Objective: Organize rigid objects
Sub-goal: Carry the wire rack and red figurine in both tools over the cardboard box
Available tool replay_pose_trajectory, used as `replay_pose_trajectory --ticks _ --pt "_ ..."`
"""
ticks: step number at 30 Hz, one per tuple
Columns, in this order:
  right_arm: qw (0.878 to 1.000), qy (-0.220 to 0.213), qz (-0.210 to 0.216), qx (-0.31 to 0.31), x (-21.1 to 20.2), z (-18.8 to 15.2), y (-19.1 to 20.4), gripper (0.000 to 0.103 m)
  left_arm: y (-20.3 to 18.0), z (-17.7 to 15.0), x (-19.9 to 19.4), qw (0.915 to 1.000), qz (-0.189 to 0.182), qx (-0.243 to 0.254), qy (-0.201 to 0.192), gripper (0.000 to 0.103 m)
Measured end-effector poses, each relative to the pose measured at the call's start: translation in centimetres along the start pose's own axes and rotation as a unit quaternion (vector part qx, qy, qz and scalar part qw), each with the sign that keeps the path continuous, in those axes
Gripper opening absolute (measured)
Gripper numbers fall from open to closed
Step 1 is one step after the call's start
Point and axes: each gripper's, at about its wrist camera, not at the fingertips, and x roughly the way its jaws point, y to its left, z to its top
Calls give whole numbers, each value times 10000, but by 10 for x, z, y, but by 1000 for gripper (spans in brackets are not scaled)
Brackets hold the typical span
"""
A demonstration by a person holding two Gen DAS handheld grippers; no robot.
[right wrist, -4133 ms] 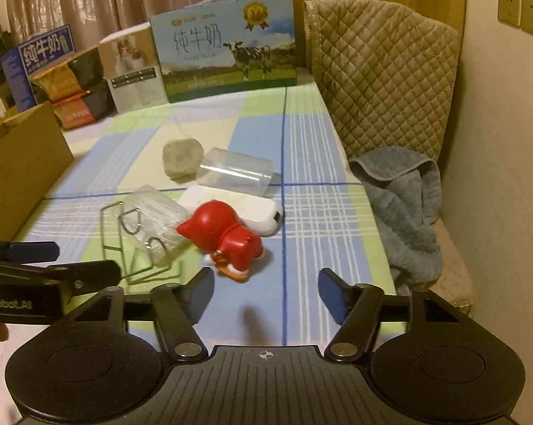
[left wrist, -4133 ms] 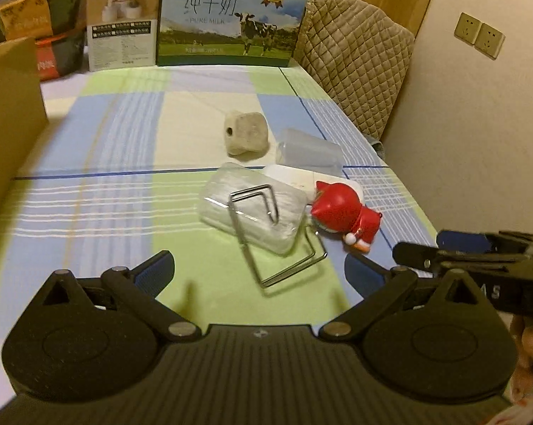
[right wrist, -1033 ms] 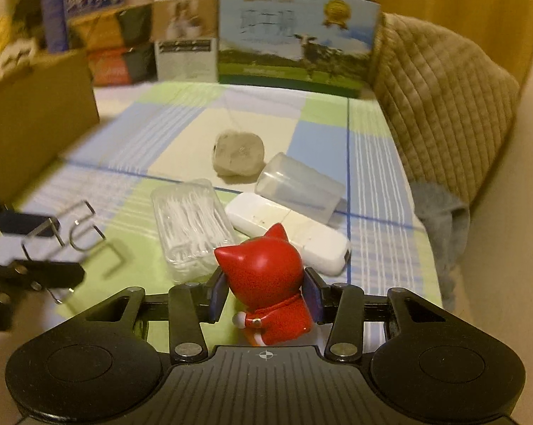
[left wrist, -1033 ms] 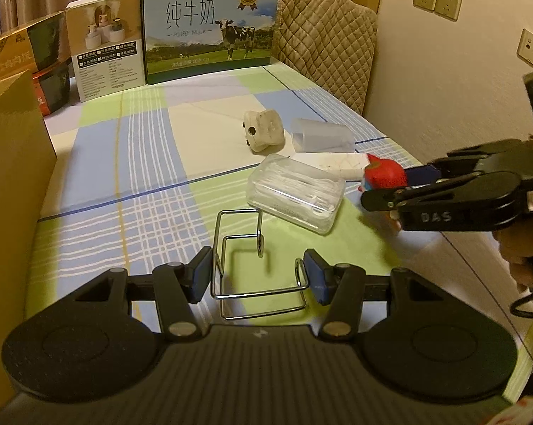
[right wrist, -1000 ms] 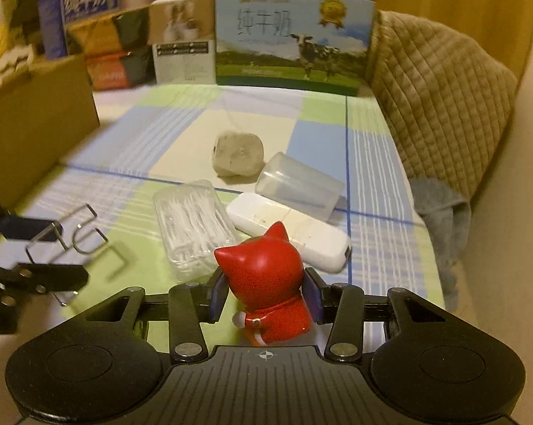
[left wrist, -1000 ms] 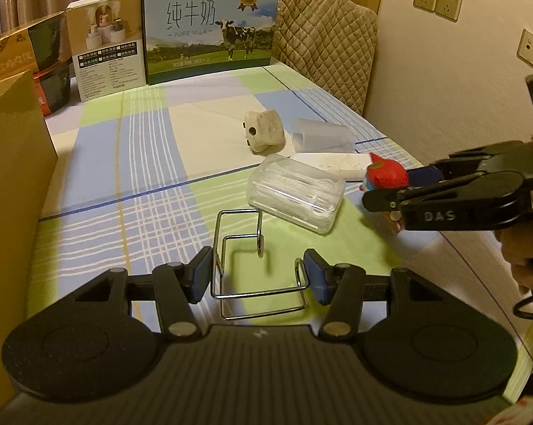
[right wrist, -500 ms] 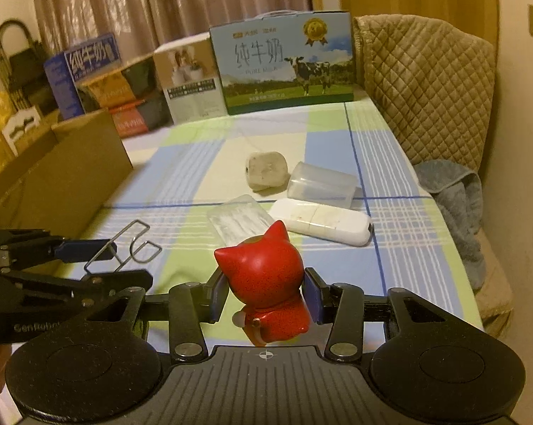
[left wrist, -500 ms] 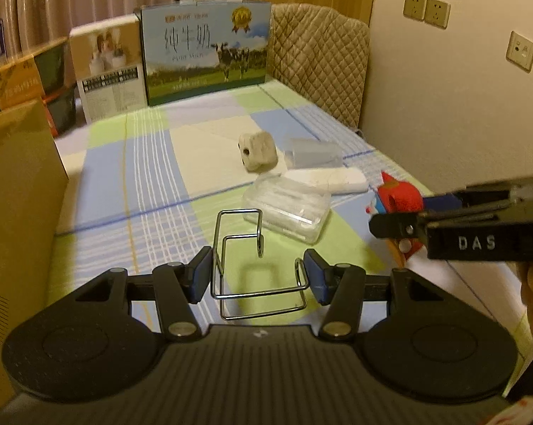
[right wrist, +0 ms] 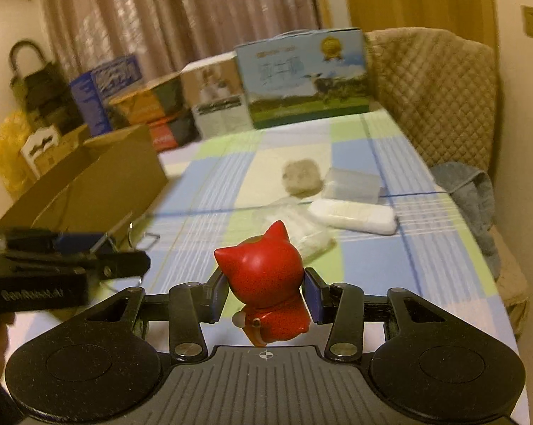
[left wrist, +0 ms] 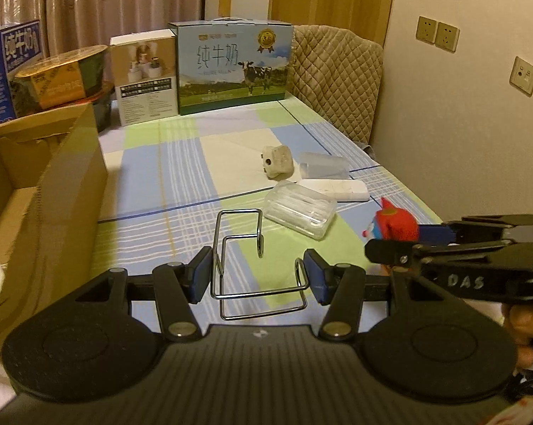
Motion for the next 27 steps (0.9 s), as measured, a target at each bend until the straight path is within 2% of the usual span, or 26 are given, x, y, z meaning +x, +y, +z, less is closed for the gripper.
replay_pose_trajectory --ticks 2,16,27 --pt "9998 -23 30 -170 -1 -1 7 42 3 -2 -7 10000 18 -30 -3 50" --pt "9995 -52 202 -227 -4 -11 27 42 14 -2 -32 9998 127 -144 -44 50" --pt "9993 57 359 -25 -8 -12 33 42 20 3 -47 9997 207 -156 -51 50"
